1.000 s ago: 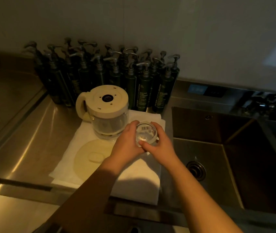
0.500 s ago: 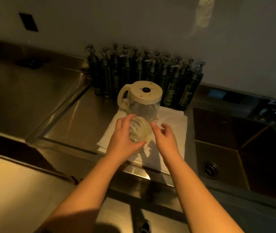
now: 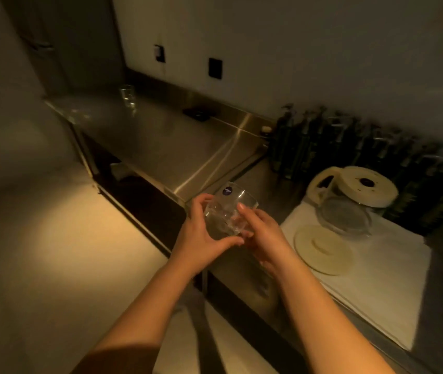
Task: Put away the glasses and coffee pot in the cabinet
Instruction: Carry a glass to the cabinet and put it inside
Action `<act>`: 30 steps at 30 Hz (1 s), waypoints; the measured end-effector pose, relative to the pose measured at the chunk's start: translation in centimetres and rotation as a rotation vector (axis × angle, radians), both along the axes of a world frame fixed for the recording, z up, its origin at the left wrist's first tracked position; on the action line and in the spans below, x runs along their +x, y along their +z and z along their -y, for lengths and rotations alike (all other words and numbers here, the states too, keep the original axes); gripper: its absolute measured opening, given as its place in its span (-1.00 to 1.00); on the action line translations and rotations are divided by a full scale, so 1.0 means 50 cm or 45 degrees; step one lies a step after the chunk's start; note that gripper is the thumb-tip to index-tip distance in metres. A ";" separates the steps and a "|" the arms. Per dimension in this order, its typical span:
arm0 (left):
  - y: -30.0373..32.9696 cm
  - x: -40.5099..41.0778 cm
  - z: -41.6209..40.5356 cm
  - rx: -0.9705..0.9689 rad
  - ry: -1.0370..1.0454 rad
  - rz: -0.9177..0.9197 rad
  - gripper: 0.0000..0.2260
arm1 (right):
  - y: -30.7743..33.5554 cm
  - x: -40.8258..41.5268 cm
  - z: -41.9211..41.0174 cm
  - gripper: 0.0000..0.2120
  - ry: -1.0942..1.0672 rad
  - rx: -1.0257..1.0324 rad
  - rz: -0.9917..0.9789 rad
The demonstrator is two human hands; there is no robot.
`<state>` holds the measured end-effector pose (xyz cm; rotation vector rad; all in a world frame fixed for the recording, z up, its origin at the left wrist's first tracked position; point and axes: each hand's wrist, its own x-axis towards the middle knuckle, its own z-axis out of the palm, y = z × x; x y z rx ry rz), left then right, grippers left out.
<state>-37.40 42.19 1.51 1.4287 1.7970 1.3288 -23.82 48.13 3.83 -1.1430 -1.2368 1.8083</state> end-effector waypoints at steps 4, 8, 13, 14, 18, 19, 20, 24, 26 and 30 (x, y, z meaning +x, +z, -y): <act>0.005 -0.095 0.037 -0.007 0.155 0.106 -0.08 | -0.006 -0.100 0.005 -0.16 0.200 0.141 0.078; 0.003 -0.189 0.051 -0.027 0.335 0.097 0.01 | -0.003 -0.198 -0.002 -0.24 0.409 0.225 0.112; -0.014 -0.304 0.034 -0.082 0.484 0.077 -0.05 | -0.009 -0.333 -0.036 -0.45 0.560 0.332 0.066; -0.018 -0.326 0.026 -0.078 0.503 0.060 -0.10 | -0.014 -0.360 -0.048 -0.46 0.579 0.348 0.060; -0.023 -0.414 -0.019 -0.045 0.582 0.051 -0.24 | -0.029 -0.473 -0.117 -0.58 0.695 0.412 0.029; -0.021 -0.436 -0.033 -0.024 0.606 0.060 -0.26 | -0.031 -0.501 -0.137 -0.58 0.723 0.422 0.022; -0.019 -0.458 -0.047 -0.005 0.631 0.057 -0.27 | -0.032 -0.529 -0.157 -0.57 0.745 0.429 0.012; -0.014 -0.548 -0.104 0.041 0.721 -0.003 -0.28 | -0.031 -0.636 -0.230 -0.47 0.822 0.457 0.005; -0.013 -0.592 -0.125 0.027 0.759 -0.024 -0.28 | -0.033 -0.687 -0.256 -0.42 0.866 0.472 0.021; -0.022 -0.673 -0.143 -0.002 0.850 0.028 -0.28 | -0.045 -0.792 -0.286 -0.24 0.958 0.456 0.030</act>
